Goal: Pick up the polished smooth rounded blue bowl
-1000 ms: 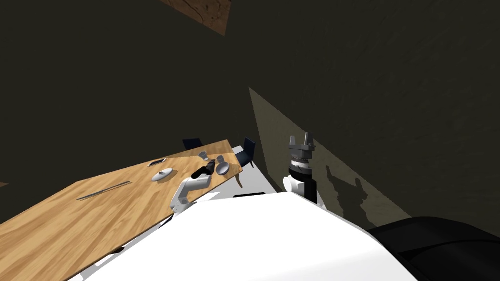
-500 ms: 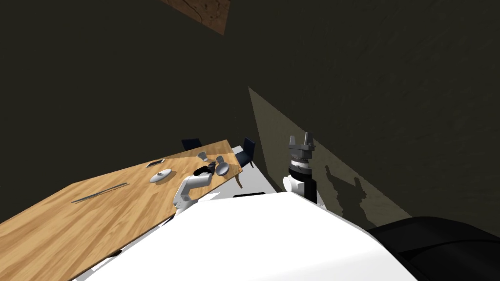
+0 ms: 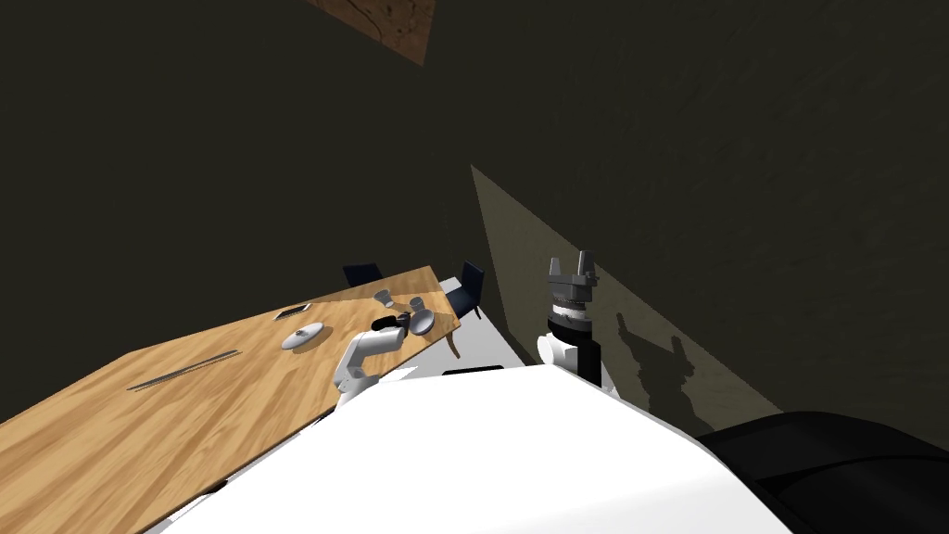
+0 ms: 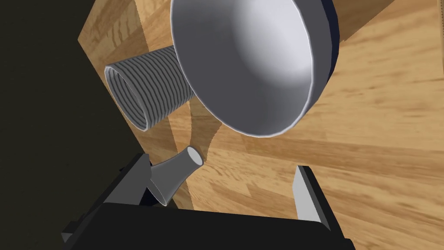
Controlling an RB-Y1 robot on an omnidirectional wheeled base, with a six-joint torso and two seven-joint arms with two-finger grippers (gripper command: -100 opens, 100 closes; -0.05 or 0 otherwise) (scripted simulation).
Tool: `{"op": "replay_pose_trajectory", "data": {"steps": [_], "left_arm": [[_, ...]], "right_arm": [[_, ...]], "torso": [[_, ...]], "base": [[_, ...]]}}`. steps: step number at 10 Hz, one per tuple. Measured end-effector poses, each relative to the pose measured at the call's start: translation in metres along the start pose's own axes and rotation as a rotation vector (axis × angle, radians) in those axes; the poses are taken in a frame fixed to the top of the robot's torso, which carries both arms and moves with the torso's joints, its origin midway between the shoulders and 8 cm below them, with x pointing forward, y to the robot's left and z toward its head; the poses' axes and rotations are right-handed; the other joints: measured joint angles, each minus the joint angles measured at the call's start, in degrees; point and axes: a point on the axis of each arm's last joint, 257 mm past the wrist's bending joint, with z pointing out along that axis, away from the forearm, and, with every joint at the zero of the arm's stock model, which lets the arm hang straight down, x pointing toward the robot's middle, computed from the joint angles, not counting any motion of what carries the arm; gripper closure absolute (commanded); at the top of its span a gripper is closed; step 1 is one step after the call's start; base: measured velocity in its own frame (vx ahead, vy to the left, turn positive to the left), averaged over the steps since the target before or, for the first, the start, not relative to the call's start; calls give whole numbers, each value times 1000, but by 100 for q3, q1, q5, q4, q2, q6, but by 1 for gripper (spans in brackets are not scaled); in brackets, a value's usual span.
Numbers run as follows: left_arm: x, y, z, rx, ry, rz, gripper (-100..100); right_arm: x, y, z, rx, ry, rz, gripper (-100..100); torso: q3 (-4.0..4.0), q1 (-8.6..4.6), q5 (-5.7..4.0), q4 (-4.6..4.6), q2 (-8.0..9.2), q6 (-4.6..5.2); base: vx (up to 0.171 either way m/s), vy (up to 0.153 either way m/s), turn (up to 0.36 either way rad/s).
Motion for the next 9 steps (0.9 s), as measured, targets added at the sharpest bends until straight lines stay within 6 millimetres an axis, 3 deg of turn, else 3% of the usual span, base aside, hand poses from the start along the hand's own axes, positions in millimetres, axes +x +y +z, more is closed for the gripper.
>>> {"op": "replay_pose_trajectory", "data": {"steps": [5, 9], "left_arm": [[14, 26, 2, -121, 30, -19, -100], [38, 48, -1, -225, 79, -47, -100]], "right_arm": [[0, 0, 0, 0, 0, 0, 0], [0, 0, 0, 0, 0, 0, 0]], "torso": [[0, -1, 0, 0, 0, 0], [0, -1, 0, 0, 0, 0]], "base": [[9, 6, -14], [9, 7, -12]]}}
